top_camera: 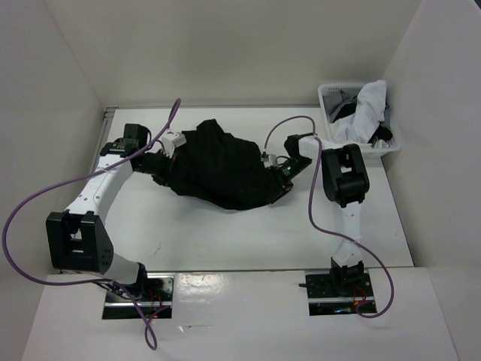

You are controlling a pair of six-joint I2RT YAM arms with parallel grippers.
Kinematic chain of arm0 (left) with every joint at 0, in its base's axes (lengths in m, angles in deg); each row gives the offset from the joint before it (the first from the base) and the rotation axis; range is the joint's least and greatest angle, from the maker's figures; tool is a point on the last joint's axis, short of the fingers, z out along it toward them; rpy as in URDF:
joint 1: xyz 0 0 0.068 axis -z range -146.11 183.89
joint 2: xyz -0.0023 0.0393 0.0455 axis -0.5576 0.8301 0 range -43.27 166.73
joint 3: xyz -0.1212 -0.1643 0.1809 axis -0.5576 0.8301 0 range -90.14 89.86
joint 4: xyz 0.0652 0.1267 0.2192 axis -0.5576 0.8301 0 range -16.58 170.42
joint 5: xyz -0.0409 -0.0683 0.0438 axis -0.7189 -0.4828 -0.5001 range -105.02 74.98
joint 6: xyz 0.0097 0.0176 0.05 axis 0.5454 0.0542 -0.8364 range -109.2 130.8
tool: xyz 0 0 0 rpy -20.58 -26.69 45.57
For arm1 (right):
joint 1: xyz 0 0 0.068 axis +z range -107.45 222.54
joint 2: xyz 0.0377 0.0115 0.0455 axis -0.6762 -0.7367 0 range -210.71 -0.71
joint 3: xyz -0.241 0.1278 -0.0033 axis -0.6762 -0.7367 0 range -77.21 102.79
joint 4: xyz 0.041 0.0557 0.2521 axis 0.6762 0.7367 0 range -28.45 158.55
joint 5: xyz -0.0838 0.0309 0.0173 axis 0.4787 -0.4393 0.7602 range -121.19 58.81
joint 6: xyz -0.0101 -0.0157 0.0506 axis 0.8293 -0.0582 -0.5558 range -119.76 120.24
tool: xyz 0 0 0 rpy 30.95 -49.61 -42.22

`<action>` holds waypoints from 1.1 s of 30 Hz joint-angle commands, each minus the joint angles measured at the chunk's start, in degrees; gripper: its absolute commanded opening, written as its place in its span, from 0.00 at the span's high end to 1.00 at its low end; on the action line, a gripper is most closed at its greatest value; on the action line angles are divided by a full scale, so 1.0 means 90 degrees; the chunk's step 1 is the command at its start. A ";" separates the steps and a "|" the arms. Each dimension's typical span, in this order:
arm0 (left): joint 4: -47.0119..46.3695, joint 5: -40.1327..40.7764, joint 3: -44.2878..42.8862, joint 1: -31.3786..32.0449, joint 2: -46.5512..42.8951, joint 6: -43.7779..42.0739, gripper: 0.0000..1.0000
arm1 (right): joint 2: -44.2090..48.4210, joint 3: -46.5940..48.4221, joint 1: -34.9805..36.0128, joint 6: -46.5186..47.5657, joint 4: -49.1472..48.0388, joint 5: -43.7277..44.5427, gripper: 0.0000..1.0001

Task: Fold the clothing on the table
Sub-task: Flatten the skirt out

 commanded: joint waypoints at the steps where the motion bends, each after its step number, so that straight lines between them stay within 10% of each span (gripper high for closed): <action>1: 0.0070 -0.0191 0.0058 0.0029 -0.0247 -0.0188 0.92 | -0.0151 0.0420 0.0026 -0.0057 -0.0097 -0.0152 0.61; 11: 0.0197 -0.0132 0.0117 0.0147 -0.0364 -0.0188 0.92 | 0.0218 0.0285 0.0026 -0.0009 -0.0166 -0.0152 1.00; 33: 0.2118 -0.0179 -0.1884 0.0674 -0.2288 -0.1747 1.00 | 0.4251 0.1202 -0.0237 0.0597 0.1495 0.0112 1.00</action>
